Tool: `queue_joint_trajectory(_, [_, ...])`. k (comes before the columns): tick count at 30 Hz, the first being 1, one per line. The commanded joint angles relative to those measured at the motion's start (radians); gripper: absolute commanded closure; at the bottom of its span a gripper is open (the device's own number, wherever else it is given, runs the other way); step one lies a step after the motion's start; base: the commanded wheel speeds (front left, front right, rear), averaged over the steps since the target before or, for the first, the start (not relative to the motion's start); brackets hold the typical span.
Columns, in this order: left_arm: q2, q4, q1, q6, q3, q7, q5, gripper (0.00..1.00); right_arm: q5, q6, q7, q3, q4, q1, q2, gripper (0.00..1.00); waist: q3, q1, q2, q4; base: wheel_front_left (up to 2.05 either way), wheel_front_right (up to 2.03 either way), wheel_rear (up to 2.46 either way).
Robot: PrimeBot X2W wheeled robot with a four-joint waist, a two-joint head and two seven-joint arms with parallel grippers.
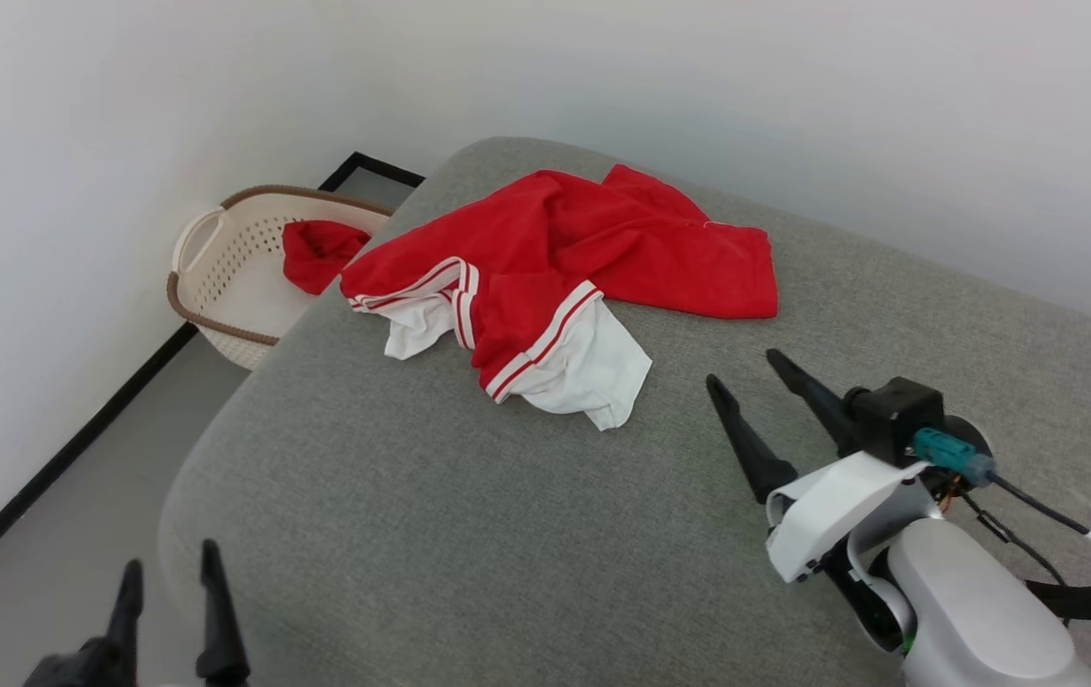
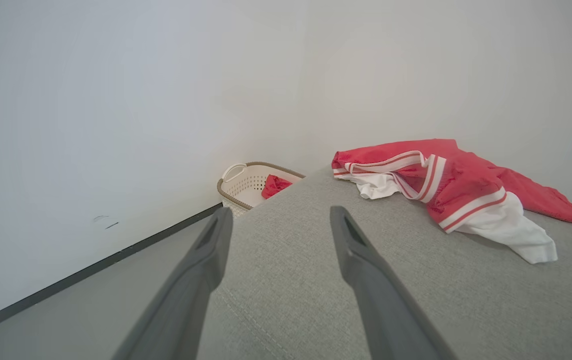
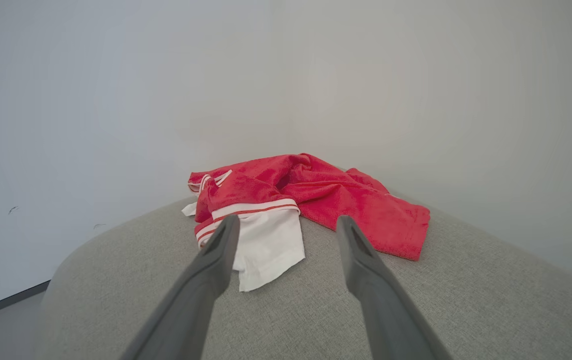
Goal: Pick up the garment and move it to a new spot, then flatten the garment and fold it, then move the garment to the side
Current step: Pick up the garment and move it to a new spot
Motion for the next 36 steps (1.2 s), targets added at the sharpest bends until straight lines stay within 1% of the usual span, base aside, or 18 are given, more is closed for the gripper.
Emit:
queue_joint_trajectory(1, [0.002,0.002,-0.013,-0.007,-0.004,0.000,0.004,0.00,0.001,0.000,-0.005,-0.003,-0.004,-0.002,-0.007,0.00,0.001,0.0000,-0.0001,-0.002,0.00,0.00,0.00])
queue_joint_trajectory(4, [0.024,0.024,-0.060,-0.028,-0.033,0.001,0.022,0.00,0.000,0.000,-0.005,-0.033,-0.023,0.031,-0.012,0.00,0.000,0.0000,-0.0001,-0.009,0.00,0.00,0.00])
queue_joint_trajectory(8, [0.071,0.073,-0.184,-0.066,-0.091,0.035,0.042,0.00,-0.030,0.000,-0.005,-0.103,-0.071,0.095,-0.020,0.00,-0.006,0.0000,-0.0001,-0.027,0.00,0.00,0.00])
queue_joint_trajectory(10, [0.114,0.103,-0.248,-0.078,-0.098,0.048,0.037,0.00,-0.052,0.000,-0.005,-0.117,-0.101,0.114,-0.004,0.00,0.014,0.0000,-0.0001,-0.080,0.00,0.00,0.00])
queue_joint_trajectory(12, [0.137,0.139,-0.328,-0.090,-0.112,0.052,0.023,0.00,-0.079,0.000,-0.005,-0.134,-0.124,0.122,-0.006,0.00,0.045,0.0000,-0.0001,-0.142,0.00,0.00,0.00])
queue_joint_trajectory(14, [0.183,0.187,-0.414,-0.096,-0.134,0.059,0.040,0.00,-0.091,0.000,-0.004,-0.153,-0.140,0.131,-0.009,0.00,0.079,0.0000,-0.0001,-0.202,0.00,0.00,0.00])
queue_joint_trajectory(15, [0.194,0.213,-0.466,-0.098,-0.143,0.059,0.034,0.00,-0.099,0.000,-0.003,-0.161,-0.148,0.132,-0.012,0.00,0.097,0.0000,-0.0001,-0.229,0.00,0.00,0.00])
queue_joint_trajectory(21, [0.278,0.399,-0.761,-0.107,-0.209,0.077,0.009,0.00,-0.129,0.000,-0.003,-0.184,-0.189,0.102,-0.018,0.00,0.210,0.0000,-0.0001,-0.365,0.00,0.00,0.00])
queue_joint_trajectory(23, [0.306,0.473,-0.846,-0.107,-0.238,0.097,-0.020,0.00,-0.132,0.000,-0.003,-0.186,-0.202,0.087,-0.009,0.00,0.244,0.0000,-0.0001,-0.407,0.00,0.00,0.00])
queue_joint_trajectory(25, [0.349,0.544,-0.919,-0.107,-0.267,0.123,-0.054,0.00,-0.136,0.000,-0.003,-0.184,-0.214,0.074,0.002,0.00,0.276,0.0000,-0.0001,-0.448,0.00,0.00,0.00])
queue_joint_trajectory(28, [0.405,0.646,-0.998,-0.107,-0.332,0.191,-0.122,0.00,-0.145,0.000,-0.003,-0.181,-0.231,0.054,0.016,0.00,0.311,0.0000,-0.0001,-0.500,0.00,0.00,0.00])
queue_joint_trajectory(30, [0.437,0.709,-1.038,-0.107,-0.371,0.265,-0.187,0.00,-0.148,0.000,-0.003,-0.179,-0.240,0.048,0.021,0.00,0.328,0.0000,-0.0001,-0.527,0.00,0.00,0.00])
queue_joint_trajectory(33, [0.491,0.763,-1.082,-0.105,-0.428,0.365,-0.278,0.00,-0.148,0.000,-0.003,-0.175,-0.253,0.037,0.021,0.00,0.350,0.0000,-0.0001,-0.555,0.00,0.00,0.00])
queue_joint_trajectory(36, [0.511,0.804,-1.088,-0.105,-0.496,0.513,-0.377,0.00,-0.154,0.000,-0.003,-0.173,-0.259,0.032,0.018,0.00,0.366,0.0000,-0.0001,-0.576,0.00,0.00,0.00])
